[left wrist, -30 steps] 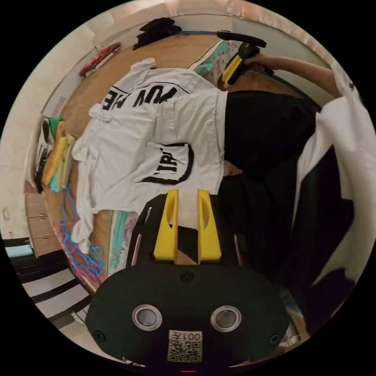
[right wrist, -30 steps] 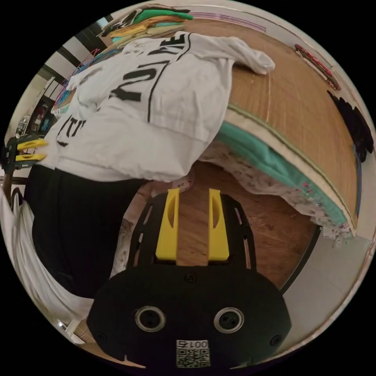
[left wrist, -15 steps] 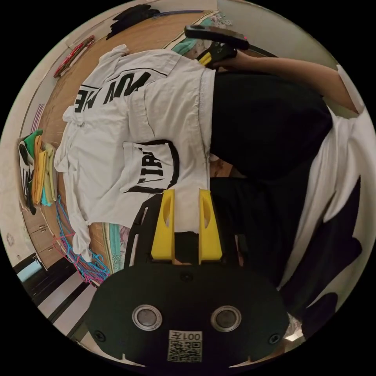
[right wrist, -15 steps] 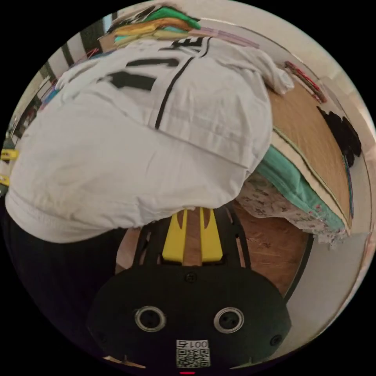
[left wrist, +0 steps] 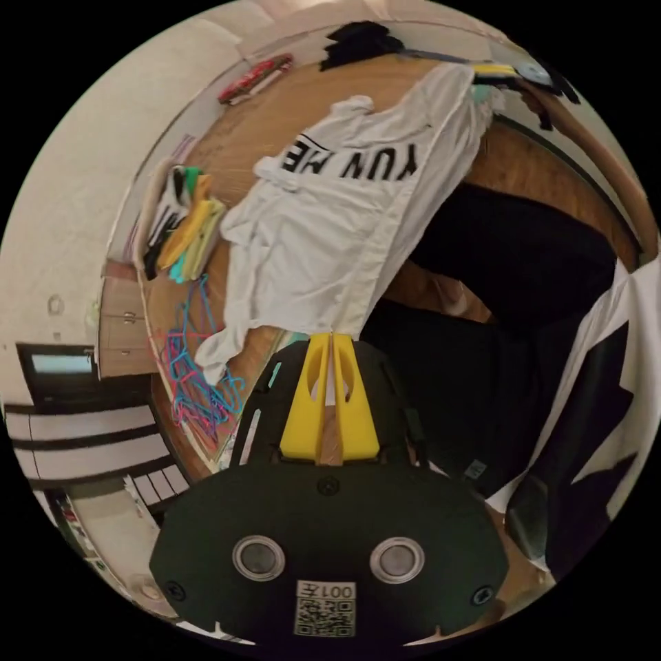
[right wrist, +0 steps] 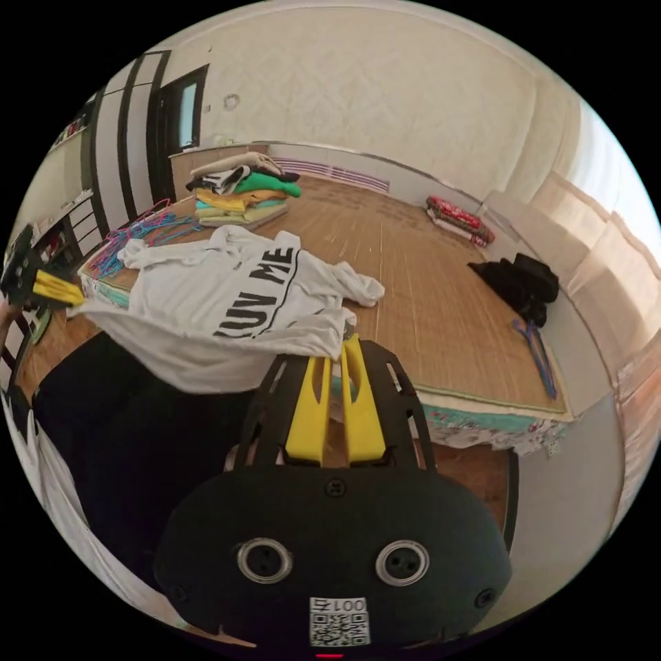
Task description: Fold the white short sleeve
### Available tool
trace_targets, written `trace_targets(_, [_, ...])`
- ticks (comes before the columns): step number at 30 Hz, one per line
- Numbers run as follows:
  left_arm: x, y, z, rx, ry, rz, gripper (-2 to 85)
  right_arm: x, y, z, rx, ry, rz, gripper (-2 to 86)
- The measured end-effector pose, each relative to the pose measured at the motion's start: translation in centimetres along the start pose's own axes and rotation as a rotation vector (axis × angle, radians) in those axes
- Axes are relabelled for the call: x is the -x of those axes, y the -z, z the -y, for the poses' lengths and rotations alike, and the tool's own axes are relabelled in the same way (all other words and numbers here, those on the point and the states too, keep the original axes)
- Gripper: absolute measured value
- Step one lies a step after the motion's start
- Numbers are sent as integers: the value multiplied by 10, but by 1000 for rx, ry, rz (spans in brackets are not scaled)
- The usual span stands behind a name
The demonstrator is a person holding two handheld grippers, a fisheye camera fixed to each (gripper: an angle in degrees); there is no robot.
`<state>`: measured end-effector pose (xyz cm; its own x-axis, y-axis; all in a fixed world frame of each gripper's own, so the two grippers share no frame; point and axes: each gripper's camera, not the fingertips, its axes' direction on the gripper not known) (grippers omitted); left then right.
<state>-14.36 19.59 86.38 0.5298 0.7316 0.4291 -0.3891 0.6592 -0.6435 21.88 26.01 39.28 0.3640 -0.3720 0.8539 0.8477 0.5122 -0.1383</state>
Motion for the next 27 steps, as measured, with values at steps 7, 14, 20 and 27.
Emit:
trace_targets(7, [20,57,-74,-192,77,20,-10,21,62,7,41,297,-1,27])
trace_targets(14, [4,53,-118,-160,22,-111,-10,34,84,-9,282,468,218,22])
trace_targets(20, [-32,-1,-118,-11,-75,-309,-10,39,43,-38,533,426,380,22])
trace_targets(27, [-31,-26,-129,152,-80,-344,-10,21,28,-48,696,406,464,33])
